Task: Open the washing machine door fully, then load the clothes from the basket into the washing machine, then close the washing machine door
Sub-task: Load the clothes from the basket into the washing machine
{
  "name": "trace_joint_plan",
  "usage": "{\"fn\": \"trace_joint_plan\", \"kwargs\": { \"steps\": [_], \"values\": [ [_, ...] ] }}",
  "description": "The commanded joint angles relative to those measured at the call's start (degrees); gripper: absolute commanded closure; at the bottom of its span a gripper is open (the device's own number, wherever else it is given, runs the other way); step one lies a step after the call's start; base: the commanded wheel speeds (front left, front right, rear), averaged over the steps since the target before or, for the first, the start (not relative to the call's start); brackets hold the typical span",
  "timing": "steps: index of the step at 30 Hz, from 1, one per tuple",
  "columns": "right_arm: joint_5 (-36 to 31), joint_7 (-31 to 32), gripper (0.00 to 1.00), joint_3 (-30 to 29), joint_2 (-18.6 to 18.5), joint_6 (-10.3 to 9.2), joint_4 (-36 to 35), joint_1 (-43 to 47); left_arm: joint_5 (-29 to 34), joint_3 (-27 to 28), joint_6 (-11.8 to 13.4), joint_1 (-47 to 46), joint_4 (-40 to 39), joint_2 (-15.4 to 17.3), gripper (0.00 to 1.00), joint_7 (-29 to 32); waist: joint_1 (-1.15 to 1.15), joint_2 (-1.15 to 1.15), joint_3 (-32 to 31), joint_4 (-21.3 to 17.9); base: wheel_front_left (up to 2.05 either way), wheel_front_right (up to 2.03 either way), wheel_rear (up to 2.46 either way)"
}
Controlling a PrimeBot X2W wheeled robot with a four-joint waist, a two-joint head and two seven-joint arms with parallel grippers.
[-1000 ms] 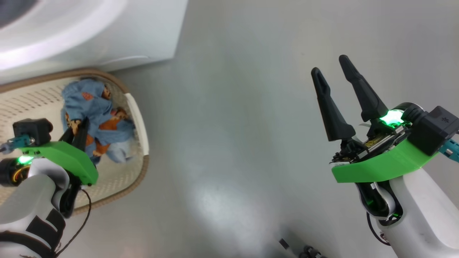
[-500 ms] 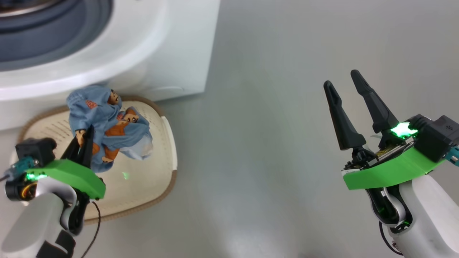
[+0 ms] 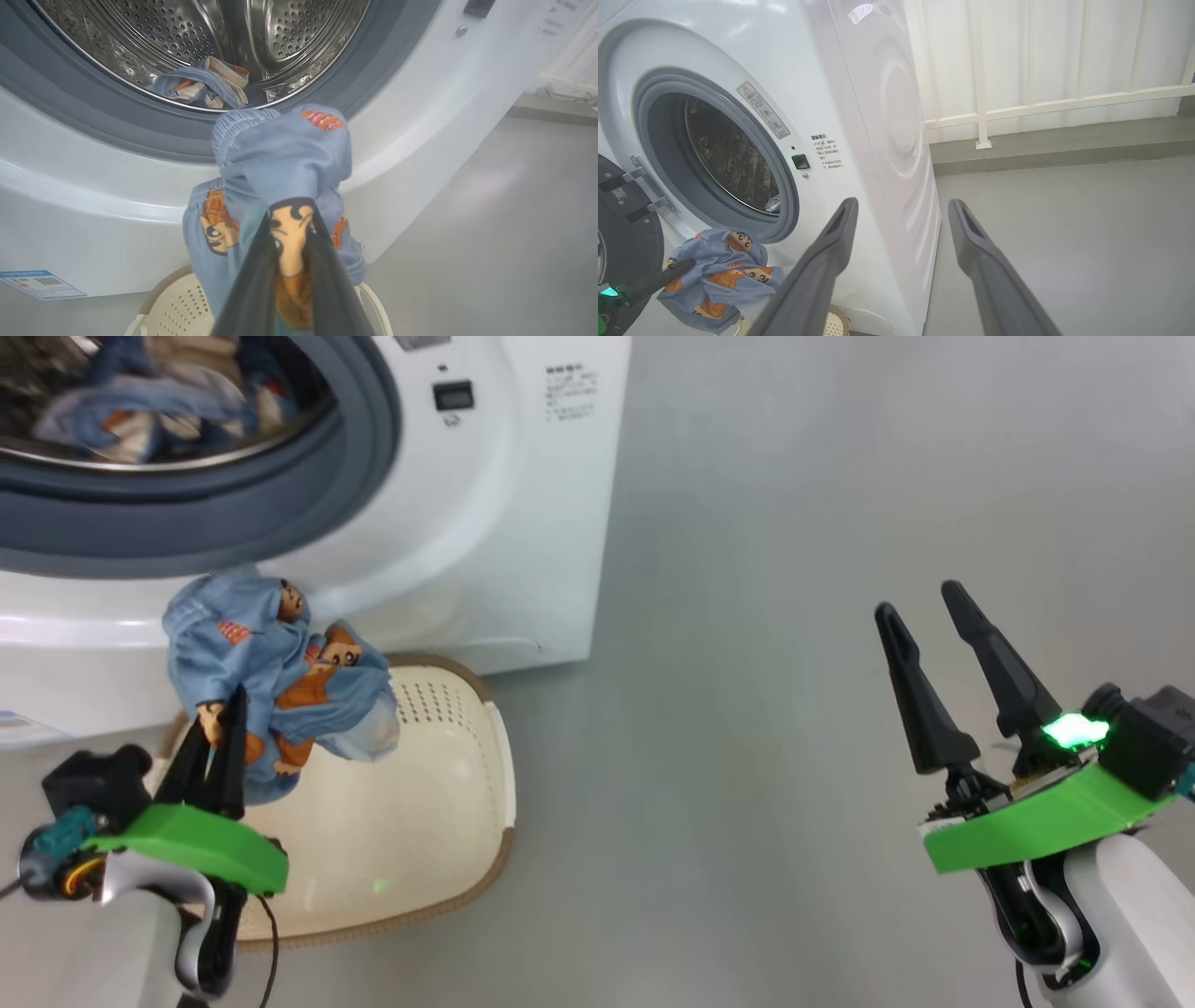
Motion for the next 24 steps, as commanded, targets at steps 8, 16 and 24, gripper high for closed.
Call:
{"fn": "trace_joint_plan", "kwargs": {
  "steps": [8,16,24],
  "values": [
    [0.69,-0.46,0.00,-0.56,-1.72,0.42,-1.26,4.62,6.77,9.80,0.03,6.82,-9.31,-0.73,1.00,-0.77,0.01,0.00,-6.60,2.61,0.00,0.00,0.00],
    [0.81,-0.46,0.00,-1.41,-1.89,0.42,-1.49,6.75,9.73,15.29,0.03,11.81,-15.05,-2.43,1.00,-0.77,0.01,0.00,-8.91,2.89,0.00,0.00,0.00],
    [0.88,-0.46,0.00,-2.24,-2.31,0.42,-1.60,8.77,11.58,19.17,0.03,17.10,-20.48,-4.68,1.00,-0.77,0.01,0.00,-10.63,3.15,0.00,0.00,0.00]
  ]
}}
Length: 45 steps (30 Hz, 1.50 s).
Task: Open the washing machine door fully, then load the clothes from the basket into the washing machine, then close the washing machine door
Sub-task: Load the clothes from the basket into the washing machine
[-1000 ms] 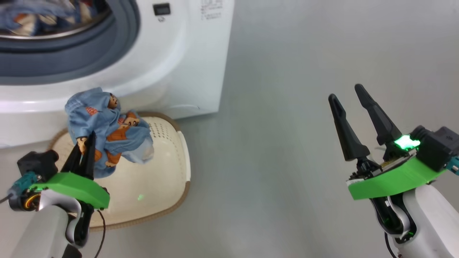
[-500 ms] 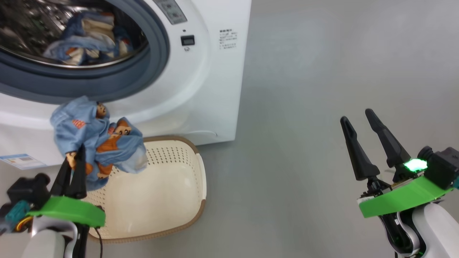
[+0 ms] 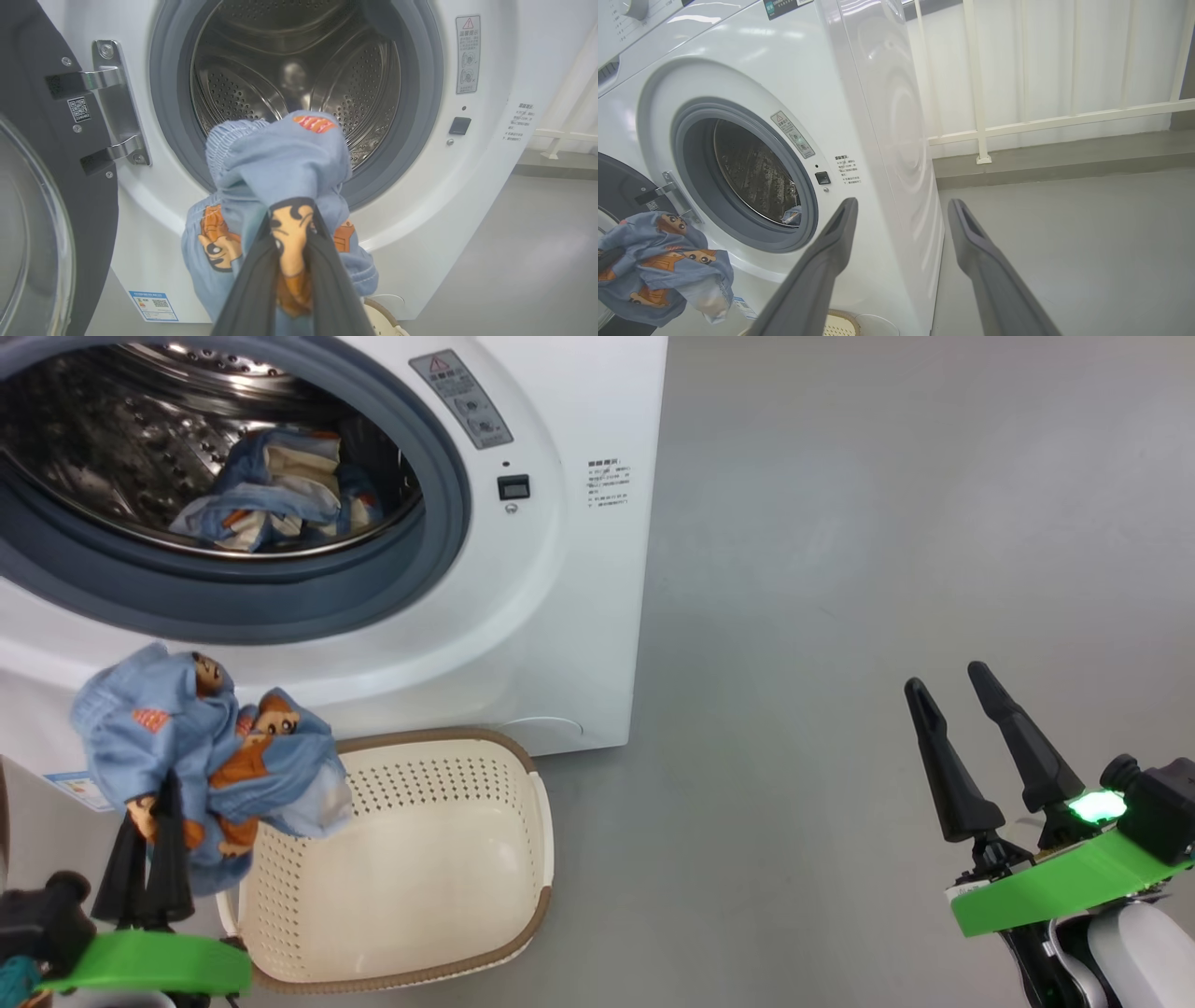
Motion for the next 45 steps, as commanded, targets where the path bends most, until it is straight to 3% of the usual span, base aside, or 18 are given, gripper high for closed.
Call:
{"fn": "trace_joint_plan", "kwargs": {
  "steps": [1,24,32,45],
  "values": [
    [0.08,-0.46,0.00,0.24,-1.27,0.42,-1.39,0.78,0.80,2.50,0.03,0.46,-2.54,0.82,1.00,-0.69,0.00,0.00,-0.52,0.16,0.00,0.00,0.00],
    [0.05,-0.46,0.00,0.39,-0.90,0.42,-1.91,1.18,2.60,4.34,0.03,1.35,-5.53,-0.89,1.00,-0.69,0.00,0.00,0.12,-0.10,0.00,0.00,0.00],
    [-0.27,-0.46,0.00,0.38,0.14,0.42,-2.19,0.05,2.47,3.64,0.03,-4.27,-3.16,0.26,1.00,-0.69,0.00,0.00,2.91,-0.68,0.00,0.00,0.00],
    [-0.93,-0.46,0.00,1.23,3.10,0.42,-2.24,-3.46,1.65,1.36,0.03,-21.57,6.19,4.71,1.00,-0.69,0.00,0.00,9.20,-2.98,0.00,0.00,0.00]
  ]
}}
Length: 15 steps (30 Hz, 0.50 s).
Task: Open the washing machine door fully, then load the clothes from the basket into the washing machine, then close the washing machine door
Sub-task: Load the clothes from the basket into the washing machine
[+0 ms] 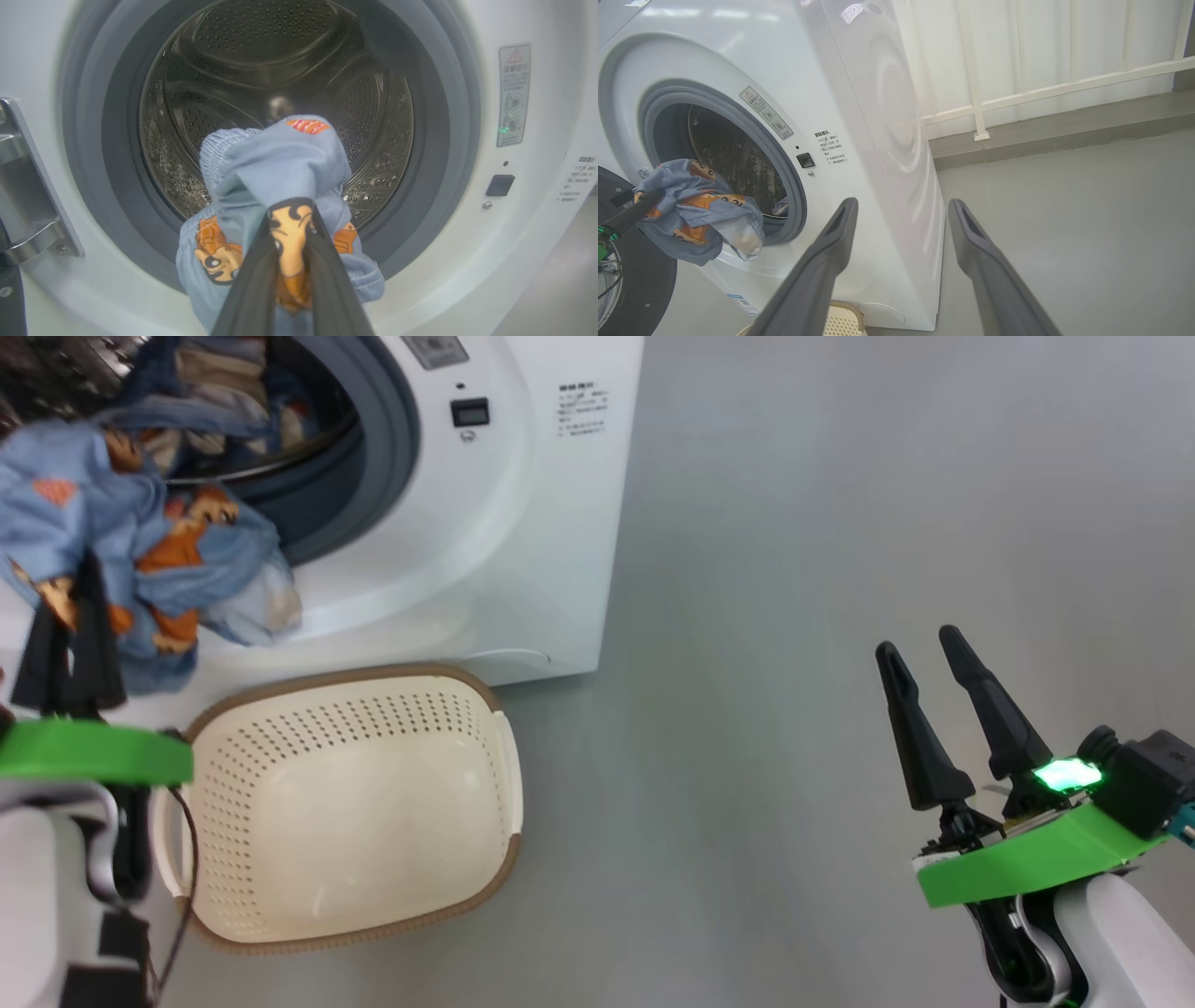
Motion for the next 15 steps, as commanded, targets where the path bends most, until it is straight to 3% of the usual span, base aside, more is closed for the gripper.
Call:
{"fn": "trace_joint_plan", "kwargs": {
  "steps": [1,15],
  "values": [
    [-0.75,-0.46,0.00,0.99,-0.26,0.42,-1.38,-1.10,0.06,1.13,0.03,-2.59,-0.09,2.82,1.00,-0.37,-0.01,-0.01,1.61,-1.11,0.00,0.00,0.00],
    [-0.93,-0.46,0.00,2.21,1.74,0.42,-1.32,-4.83,0.71,-1.63,0.04,-20.68,15.31,8.31,1.00,-0.37,-0.01,-0.01,7.92,-4.70,0.00,0.00,0.00]
  ]
}}
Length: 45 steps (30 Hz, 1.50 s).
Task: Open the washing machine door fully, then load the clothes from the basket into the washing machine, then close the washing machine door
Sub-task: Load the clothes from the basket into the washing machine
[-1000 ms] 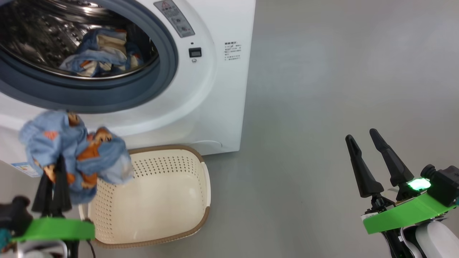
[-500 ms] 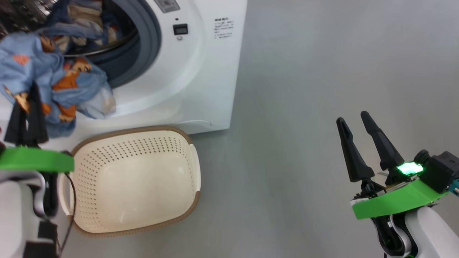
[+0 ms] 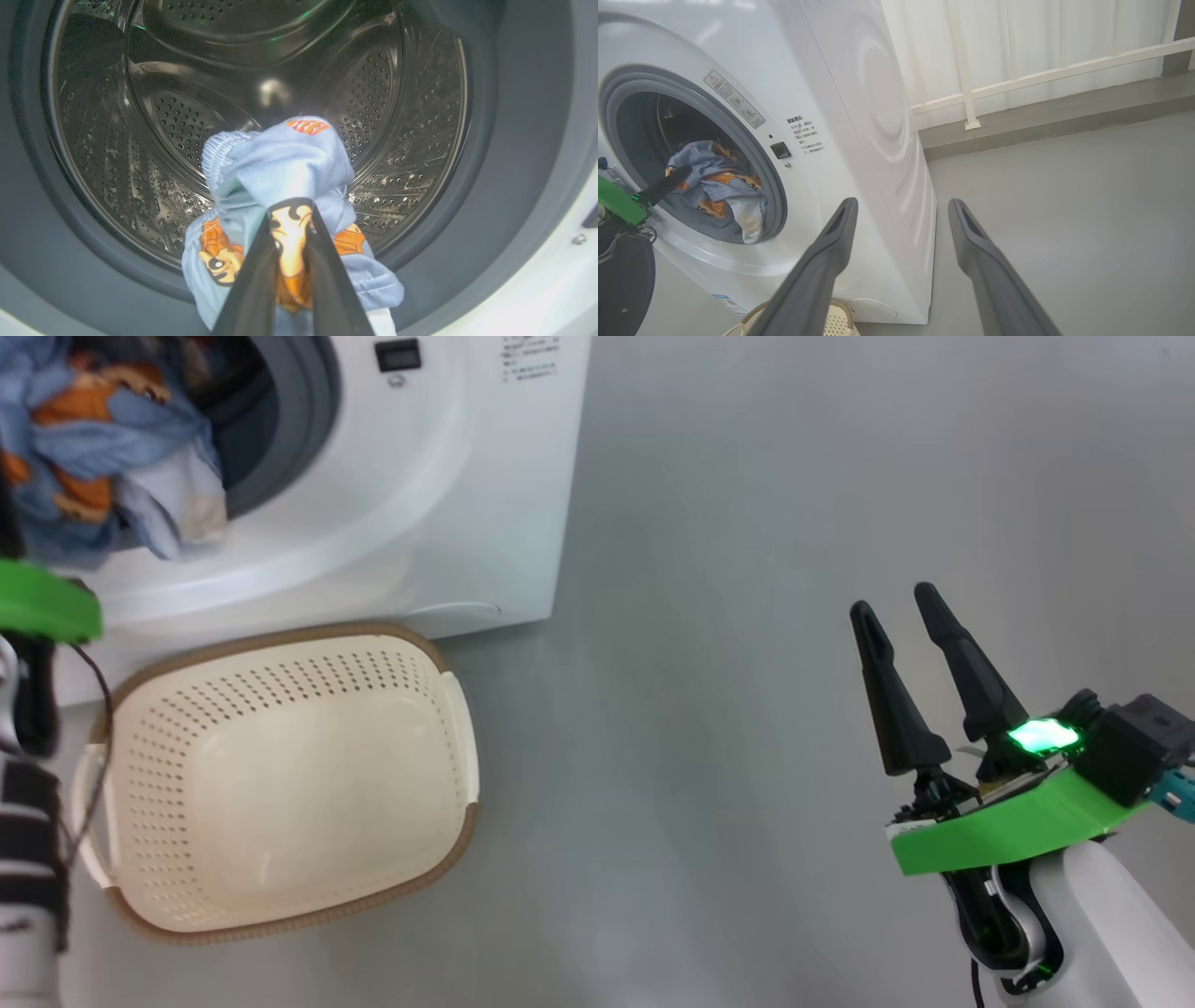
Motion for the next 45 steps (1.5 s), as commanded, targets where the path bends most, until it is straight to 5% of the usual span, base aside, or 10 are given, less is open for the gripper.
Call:
{"fn": "trace_joint_plan", "kwargs": {
  "steps": [1,27,45],
  "values": [
    [-0.65,-0.46,0.00,1.18,-0.20,0.42,-1.42,-0.90,0.95,0.96,0.11,-2.74,0.26,3.35,1.00,-0.36,-0.01,0.00,1.97,-1.41,0.00,0.00,0.00],
    [-0.44,-0.46,0.00,6.09,3.51,0.42,-1.08,-4.44,5.17,-1.71,1.69,-24.51,23.08,10.38,1.00,-0.36,-0.01,0.00,8.99,-8.62,0.00,0.00,0.00],
    [-0.83,-0.46,0.00,6.98,4.01,0.42,-2.02,-5.78,6.56,2.26,4.35,-23.85,7.64,12.95,1.00,-0.36,-0.01,0.00,13.21,-10.58,0.00,0.00,0.00]
  ]
}}
